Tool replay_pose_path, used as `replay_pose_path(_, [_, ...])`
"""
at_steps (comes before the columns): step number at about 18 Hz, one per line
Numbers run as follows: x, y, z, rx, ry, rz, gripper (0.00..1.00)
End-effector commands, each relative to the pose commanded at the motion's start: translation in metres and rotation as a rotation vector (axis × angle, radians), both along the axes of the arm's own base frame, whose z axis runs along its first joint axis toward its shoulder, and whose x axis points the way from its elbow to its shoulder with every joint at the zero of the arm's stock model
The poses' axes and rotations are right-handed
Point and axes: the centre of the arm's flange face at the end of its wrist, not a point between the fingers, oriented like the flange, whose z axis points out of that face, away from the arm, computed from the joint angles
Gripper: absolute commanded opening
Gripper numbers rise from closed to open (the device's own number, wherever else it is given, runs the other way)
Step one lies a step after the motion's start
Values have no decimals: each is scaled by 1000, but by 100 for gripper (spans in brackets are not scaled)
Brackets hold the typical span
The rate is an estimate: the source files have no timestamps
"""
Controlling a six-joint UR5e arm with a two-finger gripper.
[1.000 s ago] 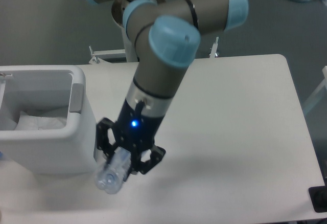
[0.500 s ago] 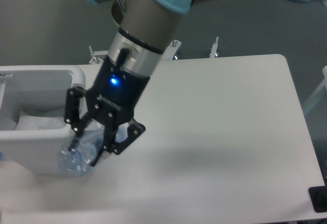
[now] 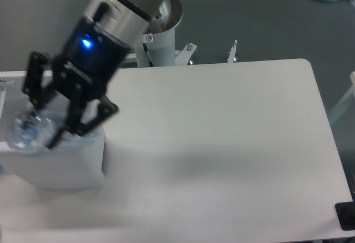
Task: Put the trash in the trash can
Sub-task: 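Carry the bottle over the white trash bin and lower it in, then open the gripper to release the bottle into the bin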
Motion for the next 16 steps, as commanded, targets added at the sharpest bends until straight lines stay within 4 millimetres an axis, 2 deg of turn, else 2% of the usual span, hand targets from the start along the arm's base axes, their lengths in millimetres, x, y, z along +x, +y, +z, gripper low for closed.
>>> replay_pose_path(3, [18, 1, -11, -17, -10, -28, 53])
replay_pose_path(8, [30, 13, -32, -47, -32, -56, 53])
replay_pose_path(12, [41, 15, -51, -71, -41, -81, 61])
replay_pose_path(13, [41, 15, -54, -73, -38, -84, 65])
replay_pose_path(16, [41, 15, -55, -79, -32, -82, 100])
